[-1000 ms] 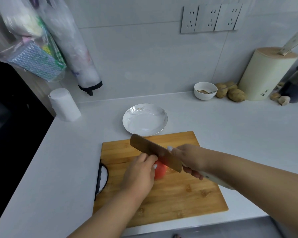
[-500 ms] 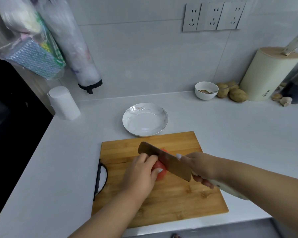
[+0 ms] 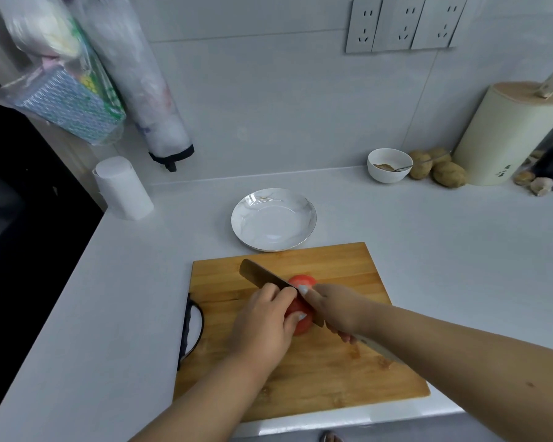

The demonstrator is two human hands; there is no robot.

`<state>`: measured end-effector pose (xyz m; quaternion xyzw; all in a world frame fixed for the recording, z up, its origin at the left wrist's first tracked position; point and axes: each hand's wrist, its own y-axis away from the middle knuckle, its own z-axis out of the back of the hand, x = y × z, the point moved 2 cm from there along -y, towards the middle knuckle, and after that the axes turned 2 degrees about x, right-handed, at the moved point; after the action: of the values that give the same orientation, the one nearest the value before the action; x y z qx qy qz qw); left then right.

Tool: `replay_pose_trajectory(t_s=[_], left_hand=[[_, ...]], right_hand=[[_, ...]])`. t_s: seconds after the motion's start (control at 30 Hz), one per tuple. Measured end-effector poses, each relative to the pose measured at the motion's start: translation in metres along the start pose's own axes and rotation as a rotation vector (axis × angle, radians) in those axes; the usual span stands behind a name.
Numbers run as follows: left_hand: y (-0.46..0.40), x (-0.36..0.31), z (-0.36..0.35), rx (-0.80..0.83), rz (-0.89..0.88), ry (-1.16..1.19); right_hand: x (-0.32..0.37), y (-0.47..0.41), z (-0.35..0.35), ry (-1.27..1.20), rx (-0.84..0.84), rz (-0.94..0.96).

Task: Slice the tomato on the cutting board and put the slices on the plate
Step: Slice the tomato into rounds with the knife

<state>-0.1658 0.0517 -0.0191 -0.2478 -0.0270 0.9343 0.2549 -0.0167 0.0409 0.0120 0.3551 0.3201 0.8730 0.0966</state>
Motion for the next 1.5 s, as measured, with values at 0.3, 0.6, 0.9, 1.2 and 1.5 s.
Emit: replay_pose_trajectory(t_s=[0.3, 0.6, 0.9, 1.2, 1.5], left_hand=[[0.001, -0.001, 0.002, -0.008, 0.022, 0.04], [0.007, -0.002, 0.002, -0.029, 0.013, 0.041], [0.003, -0.003, 0.005, 0.006, 0.031, 0.046], [0.001, -0.004, 0.007, 0.022, 0.053, 0.043], [0.002, -0.004, 0.005, 0.02, 0.062, 0.043]], right_hand=[[-0.007, 0.006, -0.003, -0.094, -0.019, -0.027], [-0.005, 0.011, -0.004, -0.135, 0.002, -0.022], [-0.011, 0.037, 0.018, -0.166, -0.04, -0.041], [-0.013, 0.071, 0.04, -0.127, -0.045, -0.012], [-0.014, 0.072, 0.038, -0.103, -0.044, -0.053]])
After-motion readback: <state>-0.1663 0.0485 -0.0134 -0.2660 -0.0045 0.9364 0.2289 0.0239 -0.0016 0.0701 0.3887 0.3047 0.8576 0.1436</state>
